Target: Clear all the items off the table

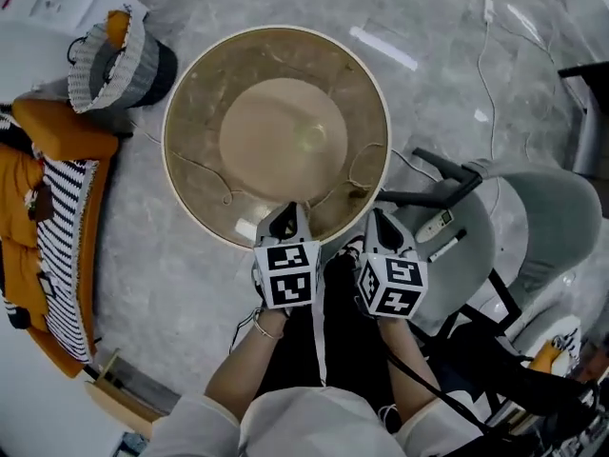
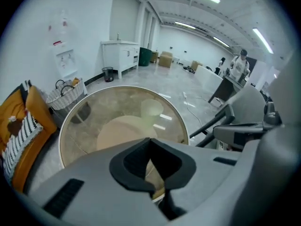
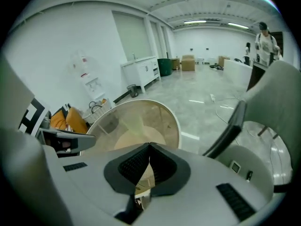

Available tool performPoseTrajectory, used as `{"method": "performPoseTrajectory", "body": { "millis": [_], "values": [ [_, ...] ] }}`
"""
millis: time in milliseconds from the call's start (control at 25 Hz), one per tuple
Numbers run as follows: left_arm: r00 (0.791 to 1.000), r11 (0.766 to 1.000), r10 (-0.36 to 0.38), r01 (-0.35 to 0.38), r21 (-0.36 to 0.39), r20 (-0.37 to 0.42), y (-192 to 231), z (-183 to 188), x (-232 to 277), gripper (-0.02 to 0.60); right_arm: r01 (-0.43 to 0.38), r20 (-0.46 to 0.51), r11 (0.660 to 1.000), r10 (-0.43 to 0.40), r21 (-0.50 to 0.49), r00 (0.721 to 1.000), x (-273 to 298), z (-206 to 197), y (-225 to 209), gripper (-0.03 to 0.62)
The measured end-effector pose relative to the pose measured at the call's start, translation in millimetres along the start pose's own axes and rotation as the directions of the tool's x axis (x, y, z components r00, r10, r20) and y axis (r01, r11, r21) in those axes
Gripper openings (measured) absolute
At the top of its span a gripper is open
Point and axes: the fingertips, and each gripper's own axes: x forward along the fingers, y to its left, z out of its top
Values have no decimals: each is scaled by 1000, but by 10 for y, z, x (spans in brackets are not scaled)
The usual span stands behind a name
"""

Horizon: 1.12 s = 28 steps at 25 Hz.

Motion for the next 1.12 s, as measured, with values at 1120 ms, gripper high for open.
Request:
{"method": "performPoseTrajectory", "body": {
  "millis": [1120],
  "values": [
    [989,991,-116,122,-56,90,431,432,523,38,33,-42,999,-34,-21,999,658,72,196,25]
  ]
}}
